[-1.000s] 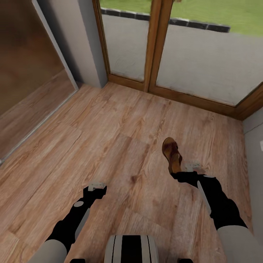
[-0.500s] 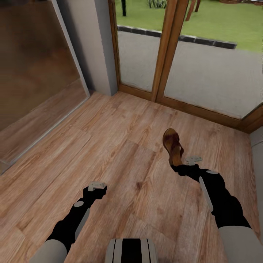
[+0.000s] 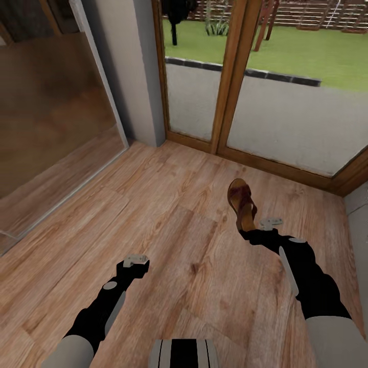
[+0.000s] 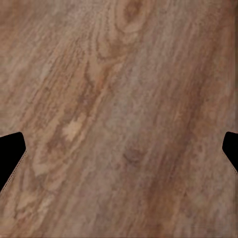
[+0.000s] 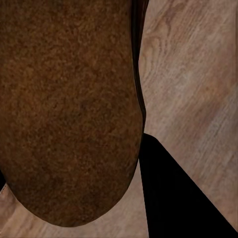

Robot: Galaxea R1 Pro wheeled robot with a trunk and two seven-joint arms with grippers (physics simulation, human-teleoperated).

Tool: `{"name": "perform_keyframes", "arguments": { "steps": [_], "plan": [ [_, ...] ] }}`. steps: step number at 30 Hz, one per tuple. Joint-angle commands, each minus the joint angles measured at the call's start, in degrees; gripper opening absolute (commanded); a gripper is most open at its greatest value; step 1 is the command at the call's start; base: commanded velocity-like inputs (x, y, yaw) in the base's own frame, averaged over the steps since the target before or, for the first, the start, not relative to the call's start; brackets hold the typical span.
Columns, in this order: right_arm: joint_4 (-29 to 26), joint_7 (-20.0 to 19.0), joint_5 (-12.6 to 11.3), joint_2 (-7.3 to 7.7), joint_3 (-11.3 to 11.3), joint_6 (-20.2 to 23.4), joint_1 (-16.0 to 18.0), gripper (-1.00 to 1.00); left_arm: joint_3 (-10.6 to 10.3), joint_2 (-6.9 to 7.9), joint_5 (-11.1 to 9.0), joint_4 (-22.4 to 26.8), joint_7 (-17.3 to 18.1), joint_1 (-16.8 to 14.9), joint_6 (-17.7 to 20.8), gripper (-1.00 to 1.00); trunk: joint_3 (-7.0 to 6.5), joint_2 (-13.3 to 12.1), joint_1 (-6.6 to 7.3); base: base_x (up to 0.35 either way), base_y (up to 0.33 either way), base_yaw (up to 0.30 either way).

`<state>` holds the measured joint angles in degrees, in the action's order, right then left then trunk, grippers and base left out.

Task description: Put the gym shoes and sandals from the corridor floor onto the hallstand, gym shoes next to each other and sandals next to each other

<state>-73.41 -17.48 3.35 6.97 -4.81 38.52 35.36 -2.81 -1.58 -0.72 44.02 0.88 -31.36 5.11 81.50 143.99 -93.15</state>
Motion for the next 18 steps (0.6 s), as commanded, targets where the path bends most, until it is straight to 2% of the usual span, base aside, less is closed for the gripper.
{"name": "perform_keyframes", "arguments": {
  "steps": [1, 11, 18],
  "plan": [
    [-0.06, -0.23, 0.25, -0.01, -0.06, 0.33, 0.01, -1.00, 0.01, 0.00, -0.07, 0.10, 0.09, 0.00, 0.34, 1.00, -0.25, 0.00, 0.03, 0.000, 0.000, 0.000],
    [-0.06, -0.22, 0.25, -0.01, -0.03, 0.33, -0.01, -1.00, 0.00, 0.00, -0.07, 0.10, 0.09, -0.01, 0.34, 1.00, -3.31, -0.14, 0.29, 0.000, 0.000, 0.000],
    [-0.06, -0.22, 0.25, -0.01, -0.03, 0.33, -0.02, -1.00, 0.00, 0.00, -0.07, 0.10, 0.09, -0.01, 0.34, 1.00, -4.98, -0.23, 0.47, 0.000, 0.000, 0.000]
  ]
}}
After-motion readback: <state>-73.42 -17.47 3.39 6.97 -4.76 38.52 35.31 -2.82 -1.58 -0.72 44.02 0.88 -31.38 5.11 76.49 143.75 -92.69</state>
